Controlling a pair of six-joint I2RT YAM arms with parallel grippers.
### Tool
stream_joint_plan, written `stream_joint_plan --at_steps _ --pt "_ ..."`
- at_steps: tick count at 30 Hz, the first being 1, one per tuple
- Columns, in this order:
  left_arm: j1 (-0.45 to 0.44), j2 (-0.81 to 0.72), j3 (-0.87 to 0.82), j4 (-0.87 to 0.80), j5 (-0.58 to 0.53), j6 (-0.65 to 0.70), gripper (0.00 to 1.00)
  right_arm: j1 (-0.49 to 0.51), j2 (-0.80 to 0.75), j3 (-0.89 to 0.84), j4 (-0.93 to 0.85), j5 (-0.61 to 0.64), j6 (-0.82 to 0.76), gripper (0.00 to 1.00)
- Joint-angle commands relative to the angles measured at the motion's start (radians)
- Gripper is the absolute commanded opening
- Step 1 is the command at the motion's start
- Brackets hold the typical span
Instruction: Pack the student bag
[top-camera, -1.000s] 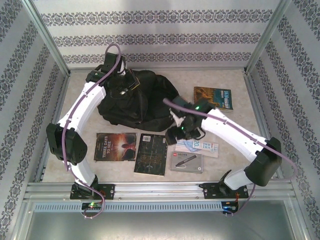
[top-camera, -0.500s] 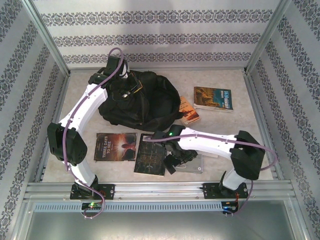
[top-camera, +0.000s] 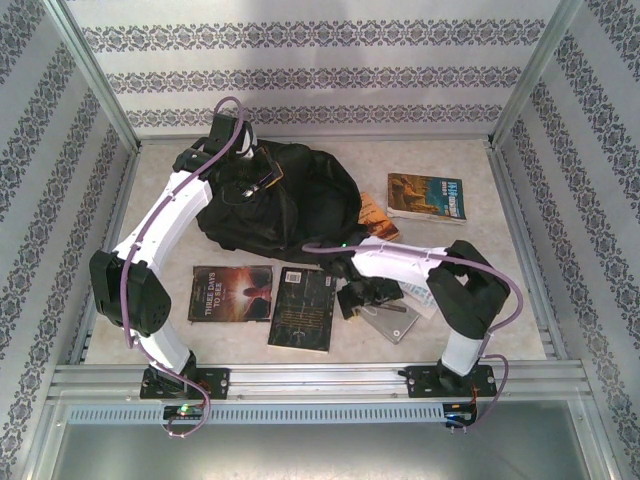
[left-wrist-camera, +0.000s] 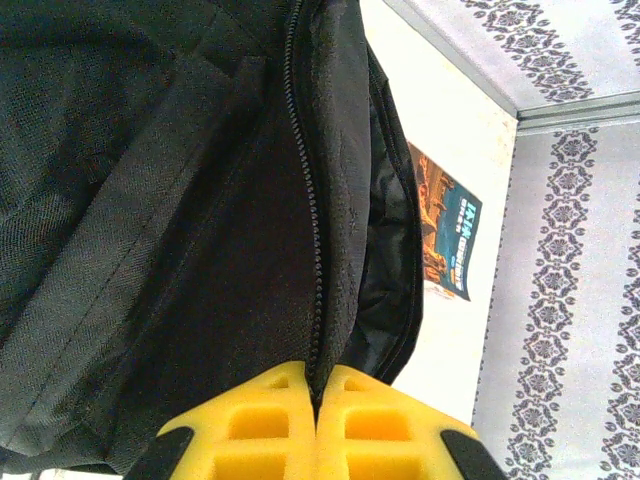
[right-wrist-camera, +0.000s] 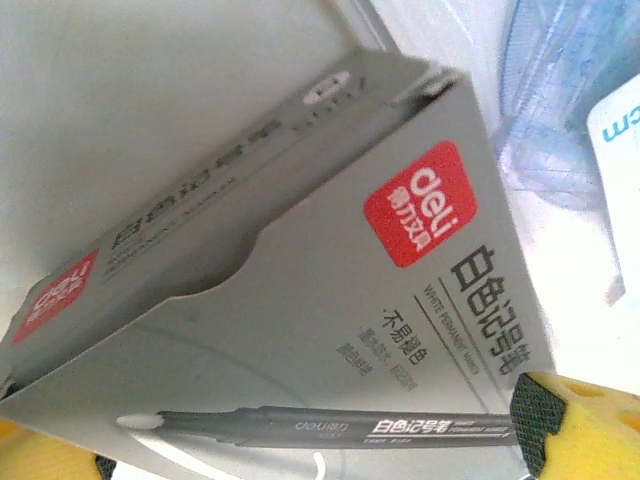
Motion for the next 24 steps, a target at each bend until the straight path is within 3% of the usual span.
stream_joint_plan --at_steps 1,7,13,24 --pt "-0.011 -0.032 -0.007 -0.003 0.015 0.007 0.00 -0.073 -0.009 0.045 0.025 0.052 0.028 0.98" --pt "-0.011 -0.032 -0.005 -0.006 0.012 0.020 0.00 -0.196 -0.167 0.003 0.127 -0.134 -0.028 0.98" --pt "-0.012 -0.022 -0.006 0.011 0.030 0.016 0.00 -0.315 -0.310 -0.110 0.138 -0.243 -0.016 0.98" --pt "-0.011 -0.022 -0.022 0.022 0.044 0.016 0.00 -0.348 -0.409 -0.274 0.195 -0.358 -0.070 0.98"
